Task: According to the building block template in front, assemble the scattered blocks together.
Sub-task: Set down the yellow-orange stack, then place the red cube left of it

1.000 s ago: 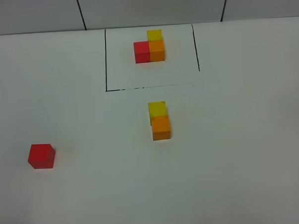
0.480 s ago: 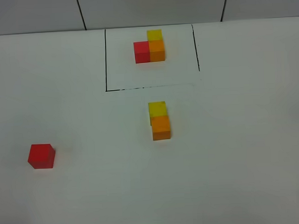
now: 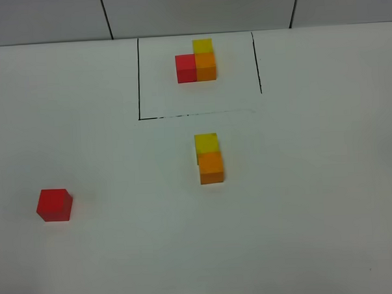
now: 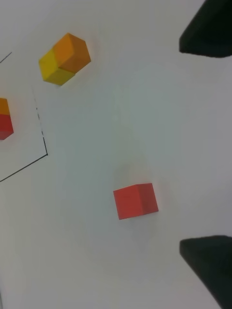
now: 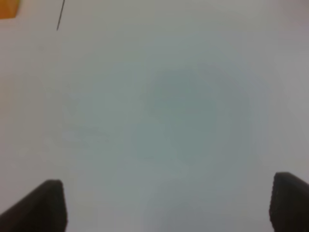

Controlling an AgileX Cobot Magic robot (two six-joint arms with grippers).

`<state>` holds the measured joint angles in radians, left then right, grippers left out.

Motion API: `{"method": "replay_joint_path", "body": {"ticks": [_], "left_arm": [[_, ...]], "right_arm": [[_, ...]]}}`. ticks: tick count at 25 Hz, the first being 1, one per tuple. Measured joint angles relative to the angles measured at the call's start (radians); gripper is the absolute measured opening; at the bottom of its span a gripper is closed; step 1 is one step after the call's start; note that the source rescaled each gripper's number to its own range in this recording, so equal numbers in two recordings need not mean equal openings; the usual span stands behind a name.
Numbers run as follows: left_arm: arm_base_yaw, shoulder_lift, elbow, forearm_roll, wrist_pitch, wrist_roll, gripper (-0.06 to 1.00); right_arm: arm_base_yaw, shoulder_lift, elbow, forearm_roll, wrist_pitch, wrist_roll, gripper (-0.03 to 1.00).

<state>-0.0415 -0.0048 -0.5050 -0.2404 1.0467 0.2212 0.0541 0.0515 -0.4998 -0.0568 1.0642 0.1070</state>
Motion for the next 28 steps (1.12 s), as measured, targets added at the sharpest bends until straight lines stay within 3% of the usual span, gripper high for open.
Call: {"method": "replay_joint_path", "body": {"ticks": [28], "left_arm": [[0.000, 0.000, 0.000, 0.000, 0.000, 0.000, 0.70]], "right_arm": [[0.000, 0.000, 0.000, 0.001, 0.000, -0.021, 0.80]]}}
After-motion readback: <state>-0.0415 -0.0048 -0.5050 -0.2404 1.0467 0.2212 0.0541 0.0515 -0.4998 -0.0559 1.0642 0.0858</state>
